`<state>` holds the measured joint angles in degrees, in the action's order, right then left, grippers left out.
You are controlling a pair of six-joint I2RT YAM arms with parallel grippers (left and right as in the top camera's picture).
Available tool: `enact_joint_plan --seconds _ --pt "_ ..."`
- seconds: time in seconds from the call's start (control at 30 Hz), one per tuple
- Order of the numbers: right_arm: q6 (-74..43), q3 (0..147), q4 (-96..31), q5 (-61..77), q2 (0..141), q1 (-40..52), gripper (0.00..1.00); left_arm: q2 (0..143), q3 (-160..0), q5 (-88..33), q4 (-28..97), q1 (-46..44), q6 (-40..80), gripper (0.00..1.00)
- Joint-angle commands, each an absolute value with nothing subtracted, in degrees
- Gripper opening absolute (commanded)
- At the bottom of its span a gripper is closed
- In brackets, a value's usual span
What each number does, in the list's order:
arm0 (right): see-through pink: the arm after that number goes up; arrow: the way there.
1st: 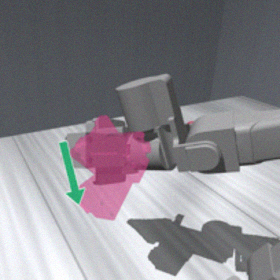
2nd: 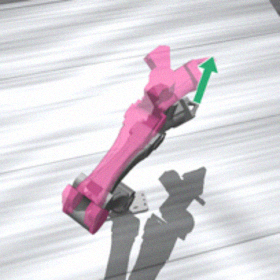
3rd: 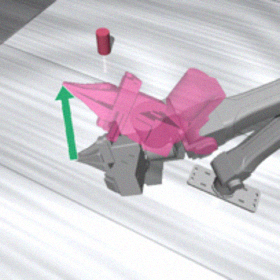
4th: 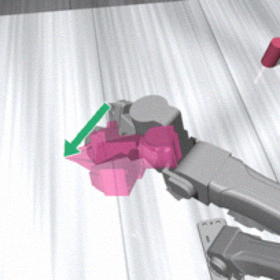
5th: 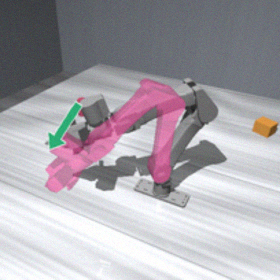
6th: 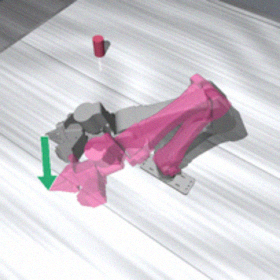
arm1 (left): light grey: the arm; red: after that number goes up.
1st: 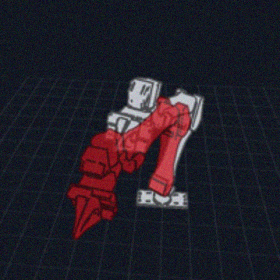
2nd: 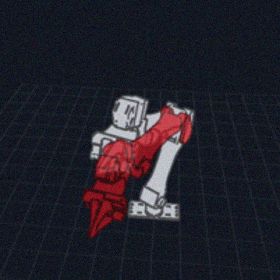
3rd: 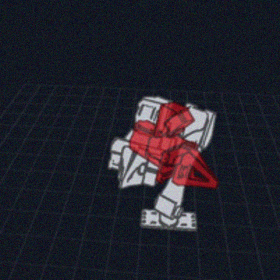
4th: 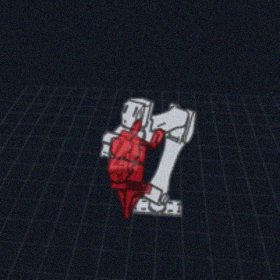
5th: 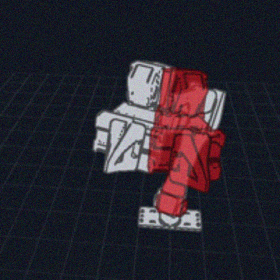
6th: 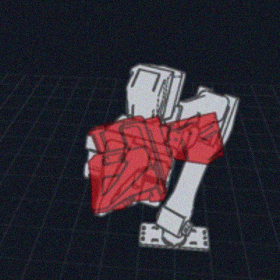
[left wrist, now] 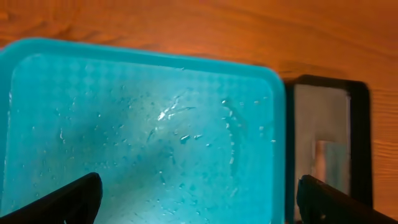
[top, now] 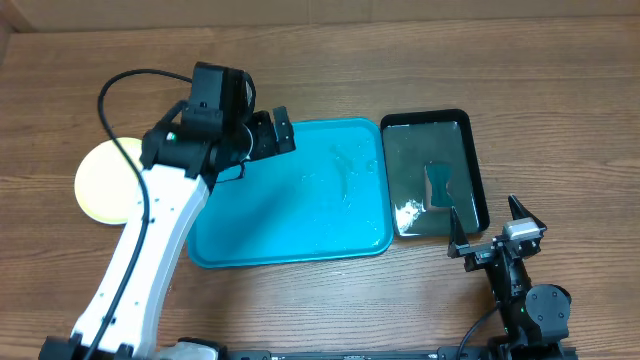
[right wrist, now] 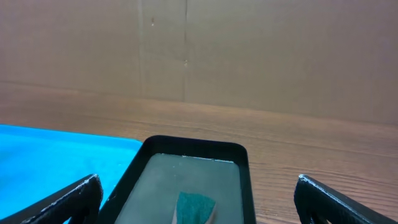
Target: Clean dirty plates on tray and stack at the side
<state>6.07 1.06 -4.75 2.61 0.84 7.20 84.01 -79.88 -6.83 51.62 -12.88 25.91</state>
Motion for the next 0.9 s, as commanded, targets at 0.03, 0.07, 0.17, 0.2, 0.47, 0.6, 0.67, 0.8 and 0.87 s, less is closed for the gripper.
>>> enact_joint_plan --seconds 0.03,0.07,0.17,0.2,0.47,0.6,0.67,0.8,0.87 --pt "6.4 0.4 -4.6 2.5 0.2 7.0 1.0 78.3 -74.8 -4.9 51.5 -13.1 24.2 1.0" --pt "6.4 0.4 -4.6 2.5 0.2 7.0 1.0 76.4 -72.2 -4.9 50.6 -13.1 24.2 1.0" --pt "6.4 0.4 -4.6 2.5 0.2 7.0 1.0 70.5 -63.6 -4.9 46.0 -13.1 24.3 1.0" --pt "6.4 0.4 -4.6 2.5 0.2 7.0 1.0 68.4 -60.4 -4.9 43.8 -13.1 24.4 1.0" --pt "6.4 0.4 -4.6 2.5 0.2 7.0 1.0 47.1 -36.0 -4.9 23.8 -12.0 24.9 1.0" --pt "6.4 0.4 -4.6 2.5 0.2 7.0 1.0 36.6 -26.0 -4.9 11.6 -9.2 25.9 1.0" --pt "6.4 0.4 -4.6 2.5 0.2 7.0 1.0 31.9 -21.6 -4.8 6.5 -8.4 25.9 1.0" --pt "6.4 0.4 -4.6 2.5 0.2 7.0 1.0 24.7 -15.7 -3.4 1.8 -8.3 26.0 0.99" --pt "6.4 0.4 -4.6 2.5 0.2 7.0 1.0 21.7 -13.4 -2.7 1.4 -8.3 26.0 1.0"
